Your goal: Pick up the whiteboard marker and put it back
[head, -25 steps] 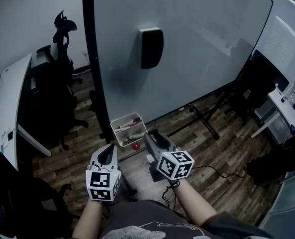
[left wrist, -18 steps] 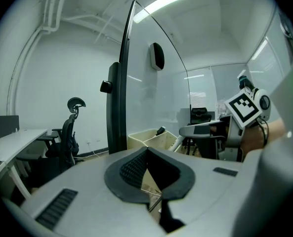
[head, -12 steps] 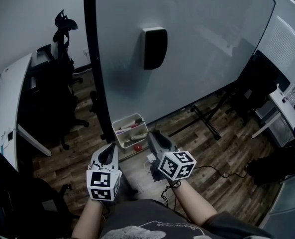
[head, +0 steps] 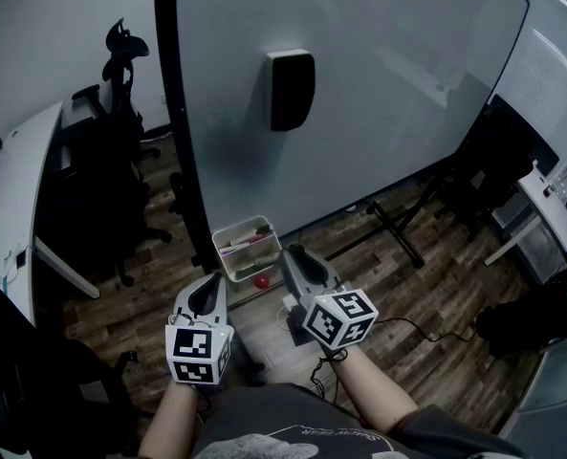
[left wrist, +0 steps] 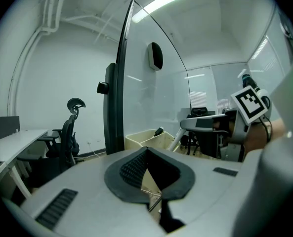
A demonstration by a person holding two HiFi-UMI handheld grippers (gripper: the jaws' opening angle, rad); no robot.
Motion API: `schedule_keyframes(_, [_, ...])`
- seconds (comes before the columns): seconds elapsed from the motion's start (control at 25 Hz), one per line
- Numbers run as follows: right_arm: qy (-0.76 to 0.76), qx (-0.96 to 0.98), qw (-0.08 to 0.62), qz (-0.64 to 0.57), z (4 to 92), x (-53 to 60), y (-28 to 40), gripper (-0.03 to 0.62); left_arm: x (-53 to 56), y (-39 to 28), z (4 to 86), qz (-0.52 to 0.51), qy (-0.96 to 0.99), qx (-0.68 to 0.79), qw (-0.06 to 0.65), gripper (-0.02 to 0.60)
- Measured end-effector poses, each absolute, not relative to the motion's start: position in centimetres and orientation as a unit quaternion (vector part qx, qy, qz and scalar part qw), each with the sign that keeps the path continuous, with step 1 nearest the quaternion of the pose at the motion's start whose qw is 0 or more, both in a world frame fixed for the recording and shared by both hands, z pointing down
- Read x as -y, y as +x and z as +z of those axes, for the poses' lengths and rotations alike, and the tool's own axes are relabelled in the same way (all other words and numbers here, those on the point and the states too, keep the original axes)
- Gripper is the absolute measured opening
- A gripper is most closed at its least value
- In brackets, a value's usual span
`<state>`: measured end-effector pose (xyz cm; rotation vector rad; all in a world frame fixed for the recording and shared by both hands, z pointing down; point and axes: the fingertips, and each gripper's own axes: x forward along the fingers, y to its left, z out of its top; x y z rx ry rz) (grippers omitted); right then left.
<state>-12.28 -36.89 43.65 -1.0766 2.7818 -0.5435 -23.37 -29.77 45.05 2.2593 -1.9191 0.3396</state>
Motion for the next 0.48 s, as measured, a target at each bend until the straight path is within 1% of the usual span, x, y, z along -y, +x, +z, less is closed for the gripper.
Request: schedule_keyframes(0.48, [-0.334, -0.923, 0.107, -0.159, 38.3, 33.9, -9.3, 0.078, 27.3, -20.4, 43.6, 0.105, 0.754, 0.644, 0.073, 0.012])
